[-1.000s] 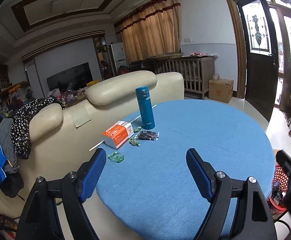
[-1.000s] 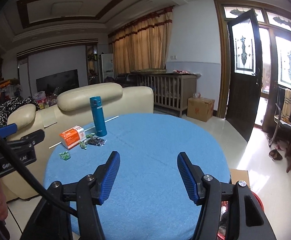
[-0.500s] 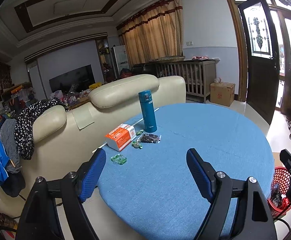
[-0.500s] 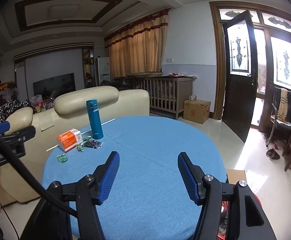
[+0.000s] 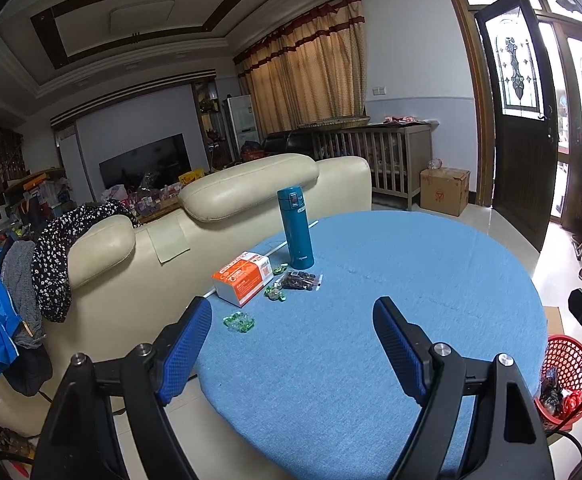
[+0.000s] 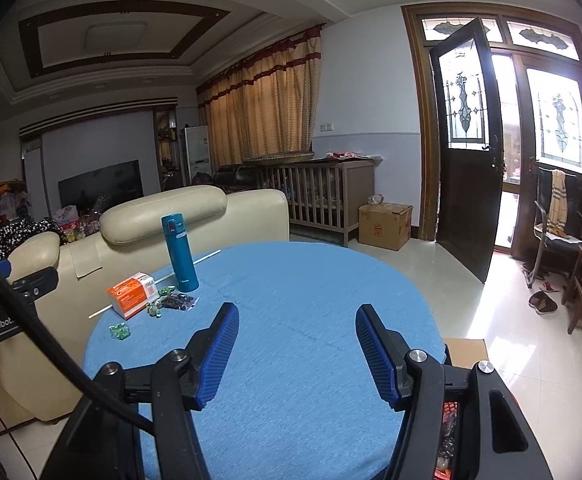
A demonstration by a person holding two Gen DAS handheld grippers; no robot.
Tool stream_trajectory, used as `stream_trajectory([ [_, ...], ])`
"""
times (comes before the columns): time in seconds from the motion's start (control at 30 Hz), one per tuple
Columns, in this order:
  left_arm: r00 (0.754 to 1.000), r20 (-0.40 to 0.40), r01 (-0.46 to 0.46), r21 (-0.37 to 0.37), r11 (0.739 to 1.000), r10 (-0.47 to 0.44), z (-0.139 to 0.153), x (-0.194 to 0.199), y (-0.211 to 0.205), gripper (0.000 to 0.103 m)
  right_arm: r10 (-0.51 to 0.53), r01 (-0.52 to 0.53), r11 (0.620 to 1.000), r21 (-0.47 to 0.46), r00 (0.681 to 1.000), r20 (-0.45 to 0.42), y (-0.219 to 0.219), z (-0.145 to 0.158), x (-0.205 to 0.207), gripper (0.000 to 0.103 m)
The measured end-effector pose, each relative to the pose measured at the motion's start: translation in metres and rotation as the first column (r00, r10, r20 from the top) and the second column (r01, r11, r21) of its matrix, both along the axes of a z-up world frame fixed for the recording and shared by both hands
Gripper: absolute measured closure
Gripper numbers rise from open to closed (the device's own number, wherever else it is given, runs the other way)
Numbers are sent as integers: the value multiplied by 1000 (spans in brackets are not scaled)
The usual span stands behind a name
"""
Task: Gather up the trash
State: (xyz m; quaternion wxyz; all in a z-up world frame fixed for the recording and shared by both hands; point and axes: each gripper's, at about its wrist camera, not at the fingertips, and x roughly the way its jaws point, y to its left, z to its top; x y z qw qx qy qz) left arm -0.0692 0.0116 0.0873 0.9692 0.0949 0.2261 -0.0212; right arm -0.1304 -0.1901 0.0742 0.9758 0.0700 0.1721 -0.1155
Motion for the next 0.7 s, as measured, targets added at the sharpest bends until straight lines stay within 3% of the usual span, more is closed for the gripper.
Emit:
stream_trajectory([
  [0.7, 1000, -11, 2, -3, 1000, -2, -3, 0, 4, 19, 5, -5, 1000, 12, 1000, -8, -1, -2, -2, 38],
])
